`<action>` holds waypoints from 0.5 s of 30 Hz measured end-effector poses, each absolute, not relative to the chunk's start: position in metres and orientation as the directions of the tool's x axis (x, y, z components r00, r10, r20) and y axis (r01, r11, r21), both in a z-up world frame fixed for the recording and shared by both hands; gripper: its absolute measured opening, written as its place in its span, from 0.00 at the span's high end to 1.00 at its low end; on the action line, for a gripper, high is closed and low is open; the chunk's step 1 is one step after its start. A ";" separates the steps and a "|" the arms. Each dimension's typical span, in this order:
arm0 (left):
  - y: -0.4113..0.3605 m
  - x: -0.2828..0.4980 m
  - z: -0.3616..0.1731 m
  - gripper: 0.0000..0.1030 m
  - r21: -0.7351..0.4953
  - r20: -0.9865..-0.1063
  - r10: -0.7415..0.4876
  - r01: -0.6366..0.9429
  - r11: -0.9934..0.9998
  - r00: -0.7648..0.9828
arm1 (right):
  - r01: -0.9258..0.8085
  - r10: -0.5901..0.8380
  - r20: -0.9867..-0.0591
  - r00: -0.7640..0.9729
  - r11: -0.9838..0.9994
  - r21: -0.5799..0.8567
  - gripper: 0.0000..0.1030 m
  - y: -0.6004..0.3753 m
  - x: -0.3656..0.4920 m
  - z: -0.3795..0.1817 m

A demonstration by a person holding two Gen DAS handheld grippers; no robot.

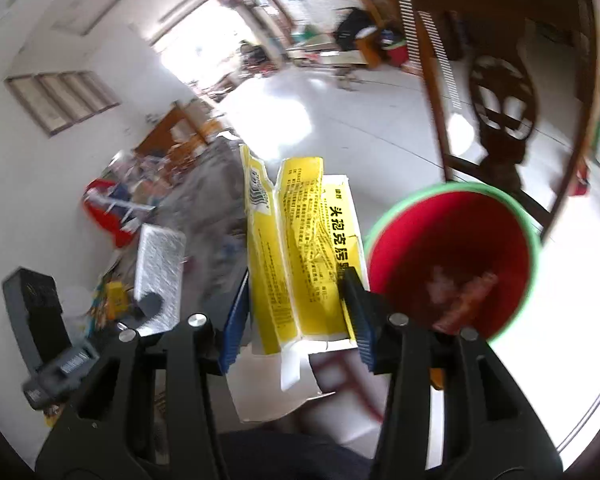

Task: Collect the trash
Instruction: 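Carry both cartons to the red bucket and release them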

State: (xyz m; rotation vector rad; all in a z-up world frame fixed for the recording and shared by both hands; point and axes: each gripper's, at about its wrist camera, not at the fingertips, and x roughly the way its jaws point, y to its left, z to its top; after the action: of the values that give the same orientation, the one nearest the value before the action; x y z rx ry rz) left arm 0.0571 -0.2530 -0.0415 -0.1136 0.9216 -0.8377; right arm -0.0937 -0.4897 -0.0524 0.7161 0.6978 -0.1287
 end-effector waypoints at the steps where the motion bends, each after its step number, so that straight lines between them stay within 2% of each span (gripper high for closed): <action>1: -0.263 0.058 -0.041 0.51 -0.430 -0.658 -0.690 0.602 0.673 0.302 | 0.357 0.111 -0.634 0.766 0.746 0.563 0.56 -0.496 -0.098 -0.057; 7: -0.332 0.048 -0.044 0.51 -0.360 -0.698 -0.681 0.713 0.601 0.221 | 0.441 0.054 -0.663 0.747 0.705 0.555 0.55 -0.521 -0.112 -0.077; 13: -0.366 0.039 -0.048 0.49 -0.316 -0.729 -0.658 0.759 0.569 0.190 | 0.487 0.033 -0.675 0.737 0.667 0.563 0.46 -0.531 -0.118 -0.084; 15: -0.366 0.036 -0.046 0.38 -0.314 -0.720 -0.665 0.763 0.565 0.197 | 0.490 0.031 -0.674 0.738 0.663 0.566 0.46 -0.532 -0.118 -0.085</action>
State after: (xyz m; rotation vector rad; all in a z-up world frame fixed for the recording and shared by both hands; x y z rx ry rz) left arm 0.0361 -0.3662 -0.0462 0.1218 0.9390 -1.0031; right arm -0.1180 -0.5316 -0.0847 0.8171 0.7081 -0.2854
